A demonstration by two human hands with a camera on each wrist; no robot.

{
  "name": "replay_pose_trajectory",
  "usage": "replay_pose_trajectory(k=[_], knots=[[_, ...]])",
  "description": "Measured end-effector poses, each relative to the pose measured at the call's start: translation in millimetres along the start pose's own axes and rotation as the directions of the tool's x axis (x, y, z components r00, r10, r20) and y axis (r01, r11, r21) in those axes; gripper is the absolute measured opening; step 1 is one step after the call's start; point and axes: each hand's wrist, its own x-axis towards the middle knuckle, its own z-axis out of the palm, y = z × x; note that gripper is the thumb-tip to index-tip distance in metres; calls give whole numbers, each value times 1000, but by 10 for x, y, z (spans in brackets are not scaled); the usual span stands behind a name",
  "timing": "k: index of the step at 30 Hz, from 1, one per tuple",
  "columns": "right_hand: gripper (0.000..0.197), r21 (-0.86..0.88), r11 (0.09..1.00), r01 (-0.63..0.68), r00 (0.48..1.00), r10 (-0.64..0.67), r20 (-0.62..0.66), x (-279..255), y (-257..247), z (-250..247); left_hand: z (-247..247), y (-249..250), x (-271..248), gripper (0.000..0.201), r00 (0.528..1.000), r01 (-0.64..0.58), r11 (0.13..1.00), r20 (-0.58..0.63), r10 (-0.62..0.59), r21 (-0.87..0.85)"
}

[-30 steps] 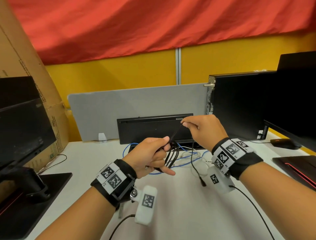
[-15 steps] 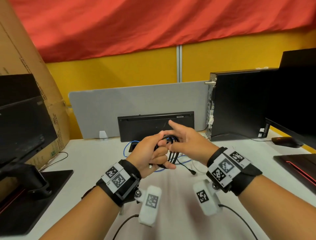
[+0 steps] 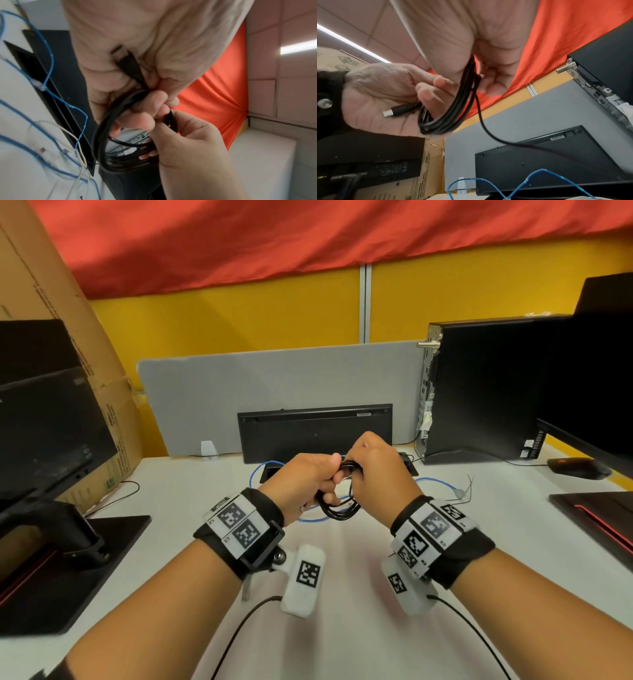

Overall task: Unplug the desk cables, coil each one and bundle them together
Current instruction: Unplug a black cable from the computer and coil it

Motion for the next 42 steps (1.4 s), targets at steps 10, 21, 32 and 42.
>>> replay_pose_trajectory(k=[10,21,32,42], knots=[[33,314,946,-82,992,109,-69,-81,120,38,56,-155,53,42,990,-31,995,-139,18,-91],[22,782,366,-505,831,451,326,-172,-86,23,105,-254,134,40,921,38,974,-385,53,224],[32,841,-272,-468,742,396,541,-219,-135,-84,-92,-442,170,43,908,-113,941,-351,228,319],[21,554,774,-306,948,299,105,-208,-60,-274,-169,-190,271,44,842,-71,936,-482,242,346]])
